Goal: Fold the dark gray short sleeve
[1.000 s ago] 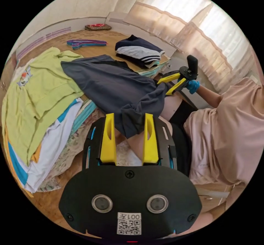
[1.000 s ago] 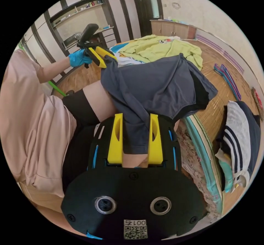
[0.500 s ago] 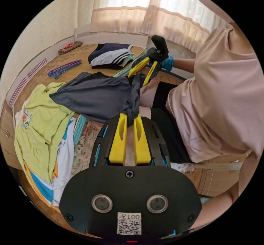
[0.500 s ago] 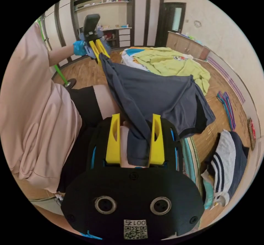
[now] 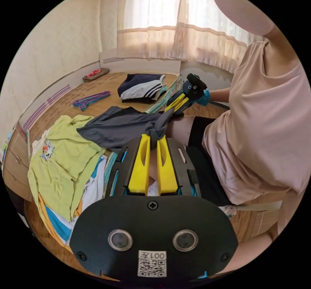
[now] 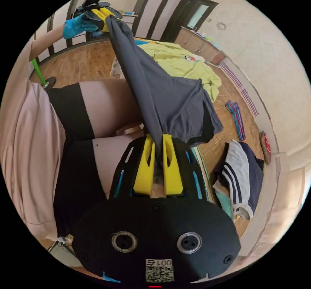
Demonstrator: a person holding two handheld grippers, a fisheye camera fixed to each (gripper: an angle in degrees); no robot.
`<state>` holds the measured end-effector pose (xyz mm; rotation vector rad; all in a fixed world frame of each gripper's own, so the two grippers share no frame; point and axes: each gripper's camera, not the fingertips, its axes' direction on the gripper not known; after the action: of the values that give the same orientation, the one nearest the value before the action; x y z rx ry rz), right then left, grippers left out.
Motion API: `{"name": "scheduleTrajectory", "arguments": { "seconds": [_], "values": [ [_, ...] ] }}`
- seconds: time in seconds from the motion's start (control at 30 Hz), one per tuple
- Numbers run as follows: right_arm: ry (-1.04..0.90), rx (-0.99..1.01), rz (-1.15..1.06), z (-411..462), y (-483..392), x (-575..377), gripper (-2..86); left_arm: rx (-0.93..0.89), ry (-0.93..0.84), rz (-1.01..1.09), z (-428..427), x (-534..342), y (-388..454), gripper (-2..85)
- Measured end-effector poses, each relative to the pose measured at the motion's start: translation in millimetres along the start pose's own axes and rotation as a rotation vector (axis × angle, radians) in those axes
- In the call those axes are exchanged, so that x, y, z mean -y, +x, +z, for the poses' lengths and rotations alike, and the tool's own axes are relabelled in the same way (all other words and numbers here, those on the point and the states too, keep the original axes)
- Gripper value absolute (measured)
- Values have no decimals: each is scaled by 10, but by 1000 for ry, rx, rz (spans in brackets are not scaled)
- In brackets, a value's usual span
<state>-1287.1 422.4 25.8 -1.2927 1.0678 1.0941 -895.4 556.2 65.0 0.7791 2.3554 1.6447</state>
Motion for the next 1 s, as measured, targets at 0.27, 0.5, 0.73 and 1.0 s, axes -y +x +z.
{"name": "scheduleTrajectory", "arguments": {
  "seconds": [0.27, 0.5, 0.73, 1.0],
  "values": [
    [45, -119, 71, -255, 193, 179, 39, 58, 18, -81, -24, 424, -227, -8],
    [127, -135, 11, -181, 1194, 794, 36, 170, 7, -122, 2, 1044, -1075, -7],
    [-43, -177, 40, 979, 2262, 1560, 33, 335, -234, -283, 989, 1839, -2542, -6],
    [-324, -130, 152, 2388, 2756, 1641, 34, 211, -360, -551, 2273, 1817, -3634, -1]
  ]
}}
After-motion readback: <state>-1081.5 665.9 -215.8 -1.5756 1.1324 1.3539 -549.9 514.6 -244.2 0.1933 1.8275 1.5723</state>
